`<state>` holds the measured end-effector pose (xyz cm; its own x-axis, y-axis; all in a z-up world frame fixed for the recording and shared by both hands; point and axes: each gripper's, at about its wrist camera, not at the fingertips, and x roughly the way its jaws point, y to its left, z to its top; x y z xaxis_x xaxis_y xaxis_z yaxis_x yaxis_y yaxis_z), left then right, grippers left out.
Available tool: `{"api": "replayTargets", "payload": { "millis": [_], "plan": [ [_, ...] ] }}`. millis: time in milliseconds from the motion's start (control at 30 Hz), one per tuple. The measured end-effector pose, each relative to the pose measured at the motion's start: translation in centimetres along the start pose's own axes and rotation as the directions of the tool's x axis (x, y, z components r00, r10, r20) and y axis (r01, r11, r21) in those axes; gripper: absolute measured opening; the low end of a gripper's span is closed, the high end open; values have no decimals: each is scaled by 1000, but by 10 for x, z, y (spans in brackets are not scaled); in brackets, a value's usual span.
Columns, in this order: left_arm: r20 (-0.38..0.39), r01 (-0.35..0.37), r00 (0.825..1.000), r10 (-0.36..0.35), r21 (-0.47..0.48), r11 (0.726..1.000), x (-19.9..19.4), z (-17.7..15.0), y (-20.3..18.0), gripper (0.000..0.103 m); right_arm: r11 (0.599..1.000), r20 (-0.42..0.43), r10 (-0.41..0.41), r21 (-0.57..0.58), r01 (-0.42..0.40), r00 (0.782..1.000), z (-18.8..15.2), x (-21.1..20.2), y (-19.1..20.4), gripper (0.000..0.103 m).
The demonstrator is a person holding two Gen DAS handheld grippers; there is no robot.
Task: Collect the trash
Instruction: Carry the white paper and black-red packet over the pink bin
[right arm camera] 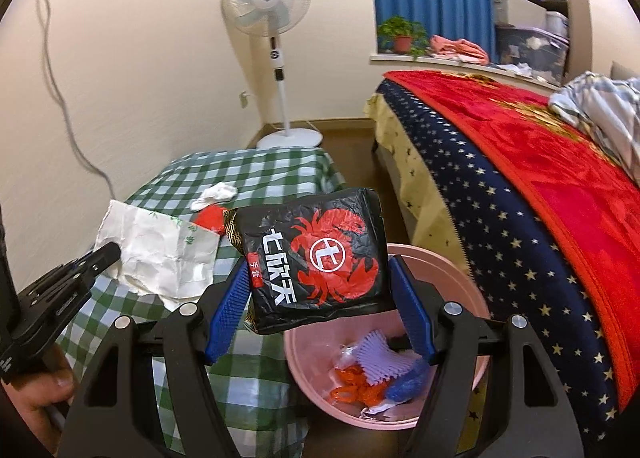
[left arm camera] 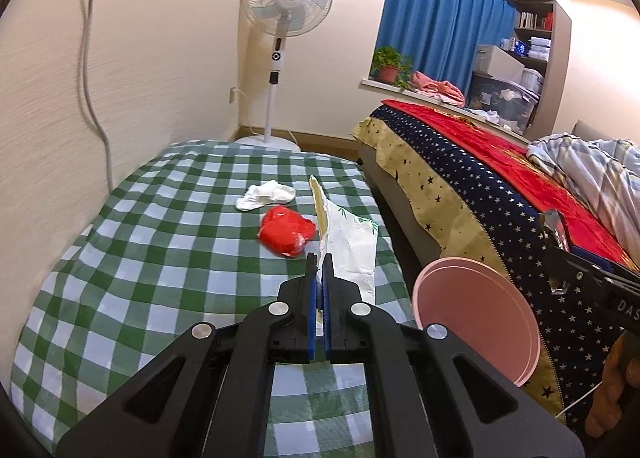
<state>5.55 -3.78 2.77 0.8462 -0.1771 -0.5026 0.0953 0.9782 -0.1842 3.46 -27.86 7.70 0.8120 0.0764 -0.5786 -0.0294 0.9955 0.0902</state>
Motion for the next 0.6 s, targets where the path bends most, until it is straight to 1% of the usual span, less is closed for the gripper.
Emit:
{"api": "replayTargets", "payload": {
  "millis": [267,600],
  "plan": [
    [-2,41,999,-41,15,999,4,0,-18,2,996,3,-68,54,67,998,1,0,-21,69],
    [-16,101,995,-100,39,994,18,-2,-57,2,988,-13,-117,101,118,993,-2,5,-38,69]
  ]
}}
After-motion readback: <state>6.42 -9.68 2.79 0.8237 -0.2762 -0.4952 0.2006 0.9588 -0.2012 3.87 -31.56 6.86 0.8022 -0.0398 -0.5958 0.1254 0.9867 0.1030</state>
